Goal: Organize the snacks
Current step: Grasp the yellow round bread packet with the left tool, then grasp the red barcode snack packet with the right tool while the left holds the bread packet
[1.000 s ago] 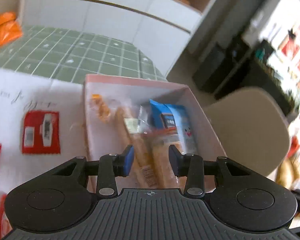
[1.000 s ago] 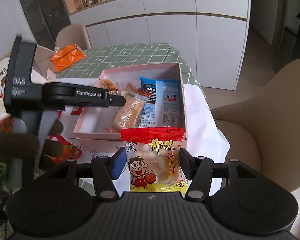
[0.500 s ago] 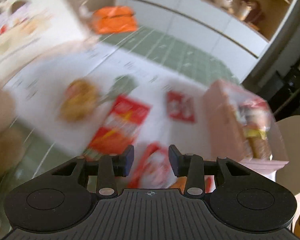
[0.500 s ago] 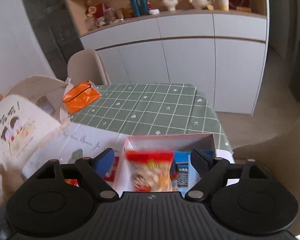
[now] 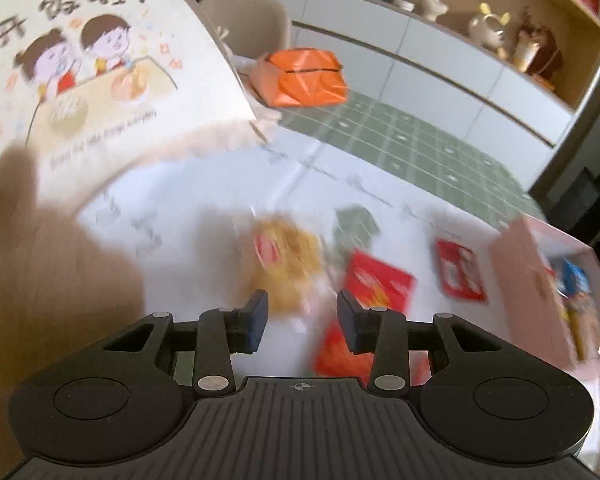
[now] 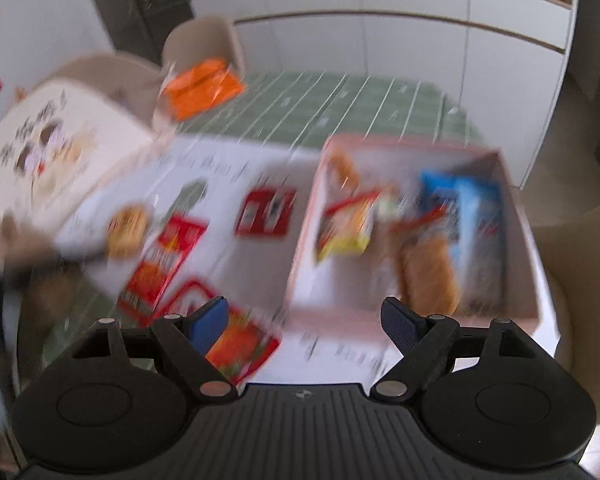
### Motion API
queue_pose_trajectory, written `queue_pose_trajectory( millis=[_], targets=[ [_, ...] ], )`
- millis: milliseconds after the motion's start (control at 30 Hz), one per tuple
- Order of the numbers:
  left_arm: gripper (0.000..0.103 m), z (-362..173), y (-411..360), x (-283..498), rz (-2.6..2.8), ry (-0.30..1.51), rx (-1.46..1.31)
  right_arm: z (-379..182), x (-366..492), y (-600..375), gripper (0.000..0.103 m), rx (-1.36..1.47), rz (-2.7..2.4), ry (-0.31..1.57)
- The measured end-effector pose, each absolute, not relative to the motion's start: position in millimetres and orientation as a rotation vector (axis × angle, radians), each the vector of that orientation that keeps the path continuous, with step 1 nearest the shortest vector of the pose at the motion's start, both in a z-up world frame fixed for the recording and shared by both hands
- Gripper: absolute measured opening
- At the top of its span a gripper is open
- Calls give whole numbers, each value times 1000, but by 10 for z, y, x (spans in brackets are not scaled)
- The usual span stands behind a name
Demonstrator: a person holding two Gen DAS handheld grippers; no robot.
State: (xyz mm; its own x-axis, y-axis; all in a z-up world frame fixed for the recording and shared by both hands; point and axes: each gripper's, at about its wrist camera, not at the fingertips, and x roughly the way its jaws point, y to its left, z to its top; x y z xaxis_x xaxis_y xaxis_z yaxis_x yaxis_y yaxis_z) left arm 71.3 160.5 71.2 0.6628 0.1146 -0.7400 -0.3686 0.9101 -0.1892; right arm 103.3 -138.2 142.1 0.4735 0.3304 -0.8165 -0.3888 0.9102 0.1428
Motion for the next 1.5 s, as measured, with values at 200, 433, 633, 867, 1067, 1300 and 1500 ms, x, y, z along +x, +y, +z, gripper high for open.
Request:
queue_pose_trajectory(
  millis=[200,433,633,867,1067,1300,1500],
  targets=[
    [49,544,1801,1252,359,856,-309,1238,697,-1287,84,-108,449,1051],
    [59,410,1773,1269,295,882,-318,1183,648,-1246,84,-184,440,1066],
    [58,419,1556,844,208,902,-311,1273,791,-978,84,-210,495,1031],
    [56,437,1330,133,155,937,-334,1343,1529,-410,82,-226,548,987],
    [55,435,1302,-391,177,955,-434,990,2549,39,45,-177,459,1090],
    [52,460,1350,-763,218,941,-485,552,2954,334,32,-328,340,1055],
    [52,432,1351,-774,218,932,-503,591,2439,131,31,-277,462,1156]
  ],
)
